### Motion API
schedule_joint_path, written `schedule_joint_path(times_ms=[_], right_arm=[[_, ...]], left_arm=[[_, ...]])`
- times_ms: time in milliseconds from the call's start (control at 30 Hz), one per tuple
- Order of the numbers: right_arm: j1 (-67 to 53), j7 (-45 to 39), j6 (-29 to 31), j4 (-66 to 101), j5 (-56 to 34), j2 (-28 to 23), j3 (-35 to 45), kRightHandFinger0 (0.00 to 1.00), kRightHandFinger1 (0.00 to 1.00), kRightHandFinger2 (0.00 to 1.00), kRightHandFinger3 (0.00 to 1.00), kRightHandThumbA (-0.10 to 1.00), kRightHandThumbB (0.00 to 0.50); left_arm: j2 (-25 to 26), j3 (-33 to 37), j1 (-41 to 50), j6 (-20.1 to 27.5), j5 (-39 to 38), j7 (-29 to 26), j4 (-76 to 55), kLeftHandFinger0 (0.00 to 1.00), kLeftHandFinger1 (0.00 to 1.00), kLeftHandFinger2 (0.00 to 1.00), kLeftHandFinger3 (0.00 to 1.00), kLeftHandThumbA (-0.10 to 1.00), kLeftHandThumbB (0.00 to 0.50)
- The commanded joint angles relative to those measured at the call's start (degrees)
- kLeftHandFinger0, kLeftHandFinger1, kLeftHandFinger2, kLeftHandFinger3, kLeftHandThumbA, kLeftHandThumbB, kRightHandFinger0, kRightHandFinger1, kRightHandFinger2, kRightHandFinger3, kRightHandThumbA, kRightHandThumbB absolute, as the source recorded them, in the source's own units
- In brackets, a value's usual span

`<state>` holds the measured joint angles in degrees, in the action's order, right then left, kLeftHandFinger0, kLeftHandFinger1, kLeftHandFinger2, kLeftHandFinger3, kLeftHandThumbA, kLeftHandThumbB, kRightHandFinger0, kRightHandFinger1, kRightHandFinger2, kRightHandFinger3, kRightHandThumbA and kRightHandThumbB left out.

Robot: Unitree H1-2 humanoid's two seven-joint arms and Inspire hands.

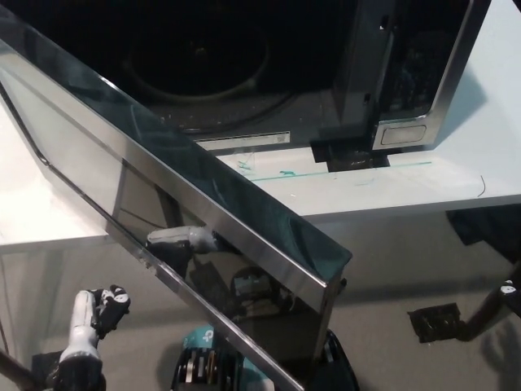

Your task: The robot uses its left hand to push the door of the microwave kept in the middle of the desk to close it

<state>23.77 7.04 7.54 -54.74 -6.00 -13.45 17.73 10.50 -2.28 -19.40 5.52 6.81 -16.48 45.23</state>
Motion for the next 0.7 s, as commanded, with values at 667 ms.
schedule_joint_path(times_ms=[667], right_arm=[[2.2, -1.9, 4.0, 0.9, -3.0, -2.4, 0.9, 0.95, 0.92, 0.99, 1.00, 0.30, 0.156]], left_arm=[[14.2, 6.3, 25.7, -10.3, 21.3, 9.0, -63.6, 0.00, 0.07, 0.20, 0.38, 0.06, 0.000]])
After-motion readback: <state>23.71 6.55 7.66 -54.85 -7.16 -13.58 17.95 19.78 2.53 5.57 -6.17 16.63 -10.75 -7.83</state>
